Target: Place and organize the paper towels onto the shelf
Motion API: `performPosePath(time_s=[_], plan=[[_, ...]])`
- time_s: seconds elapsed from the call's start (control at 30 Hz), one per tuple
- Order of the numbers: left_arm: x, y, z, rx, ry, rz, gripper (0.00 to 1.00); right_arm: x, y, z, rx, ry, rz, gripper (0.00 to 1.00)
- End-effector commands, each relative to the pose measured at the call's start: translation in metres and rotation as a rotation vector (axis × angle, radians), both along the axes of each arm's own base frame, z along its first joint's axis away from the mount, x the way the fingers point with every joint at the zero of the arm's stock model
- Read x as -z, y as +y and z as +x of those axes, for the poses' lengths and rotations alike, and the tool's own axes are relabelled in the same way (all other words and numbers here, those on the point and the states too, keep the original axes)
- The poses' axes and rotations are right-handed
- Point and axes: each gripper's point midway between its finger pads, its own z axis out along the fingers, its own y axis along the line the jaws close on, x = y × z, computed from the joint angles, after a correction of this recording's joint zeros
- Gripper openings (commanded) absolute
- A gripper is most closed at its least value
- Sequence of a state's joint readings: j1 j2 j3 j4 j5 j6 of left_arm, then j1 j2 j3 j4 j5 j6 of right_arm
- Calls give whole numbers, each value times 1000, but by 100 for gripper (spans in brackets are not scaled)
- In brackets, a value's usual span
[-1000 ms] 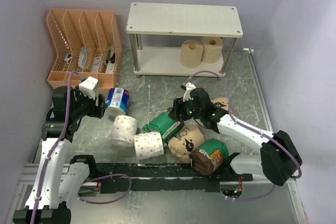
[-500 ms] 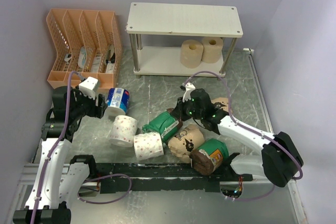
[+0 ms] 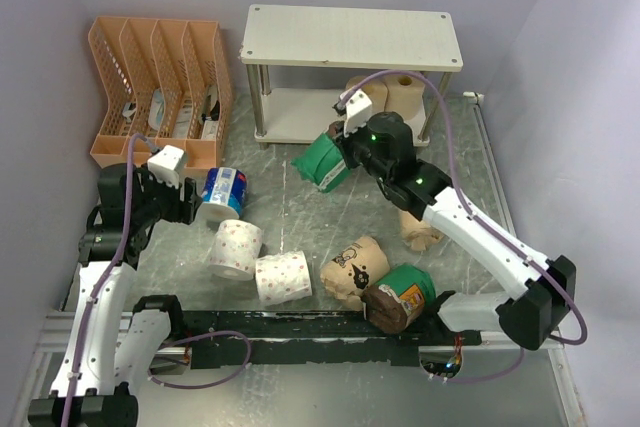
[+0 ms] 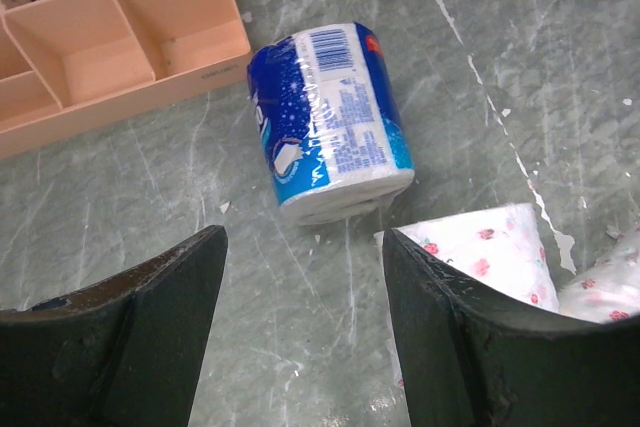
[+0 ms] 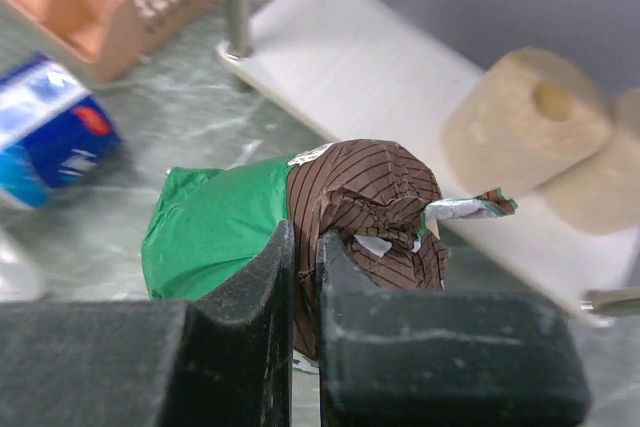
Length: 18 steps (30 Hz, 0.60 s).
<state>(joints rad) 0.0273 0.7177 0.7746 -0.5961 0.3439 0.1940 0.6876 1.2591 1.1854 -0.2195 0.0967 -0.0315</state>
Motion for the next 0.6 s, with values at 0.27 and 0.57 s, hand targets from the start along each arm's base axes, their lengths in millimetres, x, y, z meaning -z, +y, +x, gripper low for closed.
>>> performPosePath(time_s=[0.27,0.57], plan=[[-1,11,4,-43,-5,1,73,-14,-16,89,217,-500,-375,0],[0,12,5,-45,0,-2,73,5,4,126,281,-678,-578,0]])
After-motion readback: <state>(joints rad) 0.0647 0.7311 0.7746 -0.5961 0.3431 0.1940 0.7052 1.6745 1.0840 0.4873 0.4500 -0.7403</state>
